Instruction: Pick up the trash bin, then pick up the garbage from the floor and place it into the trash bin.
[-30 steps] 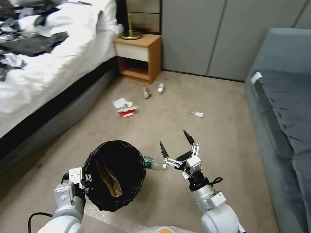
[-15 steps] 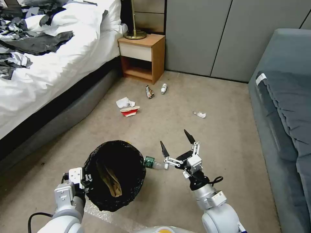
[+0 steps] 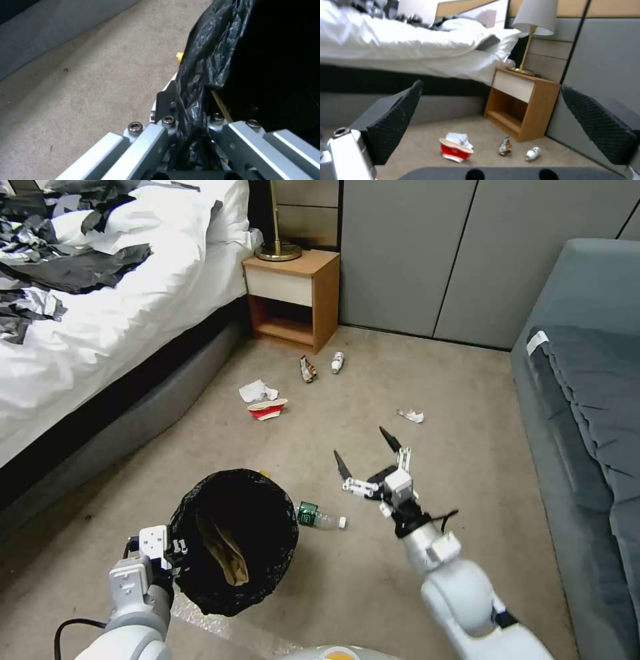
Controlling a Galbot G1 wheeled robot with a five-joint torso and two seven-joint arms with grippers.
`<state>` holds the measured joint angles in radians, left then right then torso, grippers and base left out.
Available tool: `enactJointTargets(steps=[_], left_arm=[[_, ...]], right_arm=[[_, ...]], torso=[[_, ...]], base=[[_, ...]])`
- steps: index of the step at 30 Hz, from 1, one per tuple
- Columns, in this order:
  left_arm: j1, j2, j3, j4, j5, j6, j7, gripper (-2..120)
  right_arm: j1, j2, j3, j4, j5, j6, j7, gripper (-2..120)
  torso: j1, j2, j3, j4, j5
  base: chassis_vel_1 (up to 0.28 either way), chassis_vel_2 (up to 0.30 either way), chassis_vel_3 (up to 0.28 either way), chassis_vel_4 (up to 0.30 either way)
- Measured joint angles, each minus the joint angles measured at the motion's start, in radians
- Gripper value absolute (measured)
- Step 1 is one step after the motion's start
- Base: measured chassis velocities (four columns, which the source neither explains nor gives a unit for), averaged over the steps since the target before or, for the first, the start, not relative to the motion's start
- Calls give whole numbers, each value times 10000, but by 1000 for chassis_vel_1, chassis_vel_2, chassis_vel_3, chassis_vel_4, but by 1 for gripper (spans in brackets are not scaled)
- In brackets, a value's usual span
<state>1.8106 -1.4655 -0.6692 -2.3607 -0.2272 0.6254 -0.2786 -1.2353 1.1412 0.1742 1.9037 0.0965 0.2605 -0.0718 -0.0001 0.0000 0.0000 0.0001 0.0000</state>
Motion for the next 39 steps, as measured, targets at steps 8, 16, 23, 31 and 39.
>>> enactJointTargets(steps=[8, 16, 23, 31, 39], left_arm=[[-12, -53, -4, 41, 46, -10, -3, 1], [-80, -77, 45, 106, 108, -7, -22, 1], [-50, -87, 44, 106, 127, -1, -30, 1], [-24, -94, 39, 106, 156, 3, -35, 1], [-47, -106, 50, 140, 193, 16, -43, 1]], right_arm=[[1686, -837, -757, -1157, 282, -588, -714, 100], [2908, -1119, -1928, -3070, 258, -549, -1536, 100], [3398, -869, -2472, -4140, 123, -335, -1937, 100], [3895, -324, -3062, -5360, -182, 43, -2441, 100], [4219, 608, -3723, -6868, -597, 603, -2973, 100]], torso=[[1, 1, 1, 0, 0], [1, 1, 1, -2, 0], [1, 0, 1, -1, 1], [1, 1, 1, -1, -1], [0, 0, 0, 0, -1]], base=[[0, 0, 0, 0], [0, 0, 0, 0], [0, 0, 0, 0], [0, 0, 0, 0], [0, 0, 0, 0]])
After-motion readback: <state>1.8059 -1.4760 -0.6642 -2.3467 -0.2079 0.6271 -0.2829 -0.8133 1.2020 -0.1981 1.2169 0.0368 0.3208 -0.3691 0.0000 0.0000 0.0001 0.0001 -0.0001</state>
